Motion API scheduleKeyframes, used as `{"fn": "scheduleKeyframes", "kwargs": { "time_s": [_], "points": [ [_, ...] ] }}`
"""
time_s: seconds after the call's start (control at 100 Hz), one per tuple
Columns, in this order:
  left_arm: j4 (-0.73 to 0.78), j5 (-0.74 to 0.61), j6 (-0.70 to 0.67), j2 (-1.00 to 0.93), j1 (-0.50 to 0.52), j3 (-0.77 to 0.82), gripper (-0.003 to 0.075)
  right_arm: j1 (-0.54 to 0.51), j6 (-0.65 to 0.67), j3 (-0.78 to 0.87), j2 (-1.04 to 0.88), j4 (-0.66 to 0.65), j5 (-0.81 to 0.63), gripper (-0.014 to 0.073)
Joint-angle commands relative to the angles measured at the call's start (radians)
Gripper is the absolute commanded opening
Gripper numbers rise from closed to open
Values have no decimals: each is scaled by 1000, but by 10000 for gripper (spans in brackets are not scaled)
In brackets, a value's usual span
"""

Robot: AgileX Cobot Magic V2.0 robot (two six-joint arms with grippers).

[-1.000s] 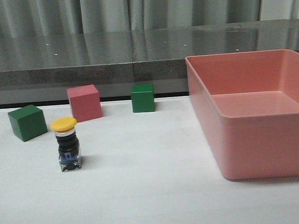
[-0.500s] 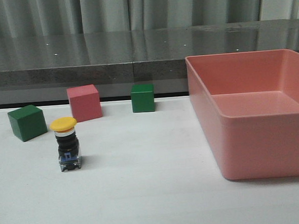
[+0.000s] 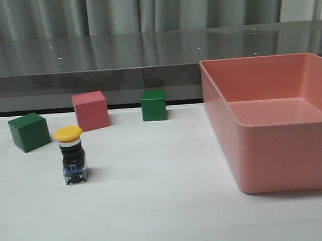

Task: Place and stand button with both arms

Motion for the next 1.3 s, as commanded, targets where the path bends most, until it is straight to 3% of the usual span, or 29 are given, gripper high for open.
{"fn": "scheduleKeyframes", "kwargs": {
  "time_s": [0.0,0.12,0.26,0.34,0.53,0.81,1.04,1.29],
  "points": [
    [-11,-91,-11,1,2,-28,-19,-8,-1,-23,11,1,-84,-61],
    [59,-141,-53,-11,4,-14,-19,-8,-1,-23,11,1,-84,-61],
    [269,-226,-316,-49,58,50,-19,-8,-1,-23,11,1,-84,-61],
    [309,-247,-406,-93,110,101,-19,-8,-1,-23,11,1,-84,-61],
    [309,-268,-414,-275,189,253,-19,-8,-1,-23,11,1,-84,-61],
    [307,-268,-425,-559,203,449,-19,-8,-1,-23,11,1,-81,-61],
    [275,-354,-448,-556,235,529,-19,-8,-1,-23,11,1,-79,-61],
    [275,-346,-448,-556,235,529,-19,-8,-1,-23,11,1,-79,-61]
  ]
}}
